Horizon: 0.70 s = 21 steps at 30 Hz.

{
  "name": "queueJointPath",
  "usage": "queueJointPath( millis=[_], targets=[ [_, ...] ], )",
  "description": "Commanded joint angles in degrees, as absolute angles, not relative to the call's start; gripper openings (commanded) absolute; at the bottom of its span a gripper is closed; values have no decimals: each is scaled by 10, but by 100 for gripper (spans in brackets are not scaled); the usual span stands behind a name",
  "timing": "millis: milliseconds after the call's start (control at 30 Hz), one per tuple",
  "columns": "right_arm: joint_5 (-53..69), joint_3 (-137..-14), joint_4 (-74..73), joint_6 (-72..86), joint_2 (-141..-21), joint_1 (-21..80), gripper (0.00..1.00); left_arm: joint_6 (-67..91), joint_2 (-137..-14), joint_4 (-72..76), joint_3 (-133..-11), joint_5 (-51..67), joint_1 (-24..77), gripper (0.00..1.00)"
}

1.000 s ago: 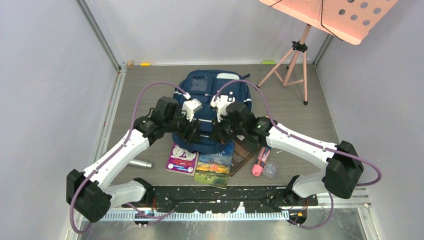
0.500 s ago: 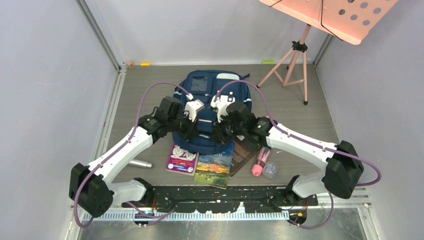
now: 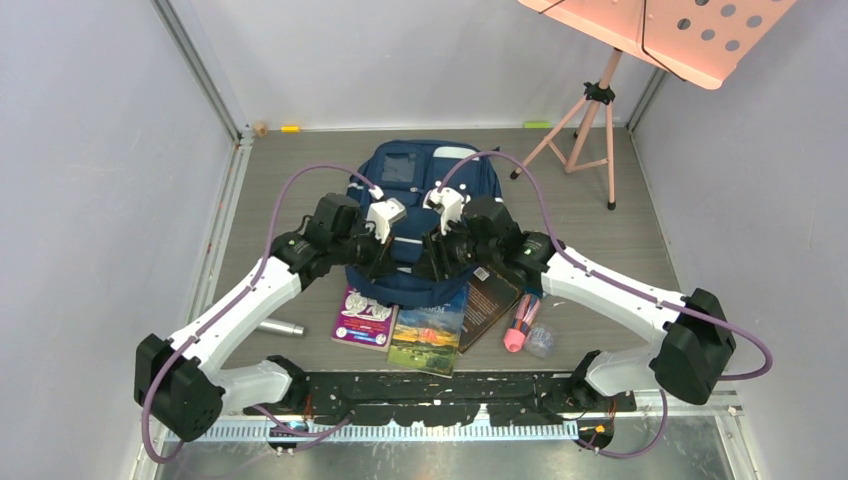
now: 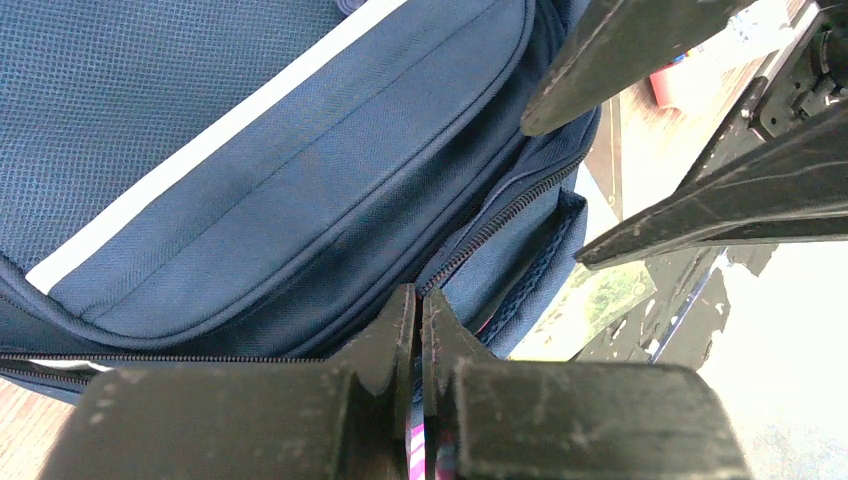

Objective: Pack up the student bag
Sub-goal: Unzip the student bag at the center of the board.

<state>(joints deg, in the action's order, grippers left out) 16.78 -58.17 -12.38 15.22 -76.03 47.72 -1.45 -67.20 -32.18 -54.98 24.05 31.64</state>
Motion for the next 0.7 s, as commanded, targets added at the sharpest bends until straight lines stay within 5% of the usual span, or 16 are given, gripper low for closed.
queueJointPath(
  millis=[0, 500, 667],
  targets=[
    [185, -588, -94, 154, -766, 476, 53, -3, -635, -280, -555, 261, 317, 0],
    [153, -599, -97, 132, -811, 473, 43, -3, -633, -282, -553, 272, 317, 0],
    [143, -606, -99, 125, -817, 471, 29, -3, -634, -283, -553, 272, 317, 0]
  ],
)
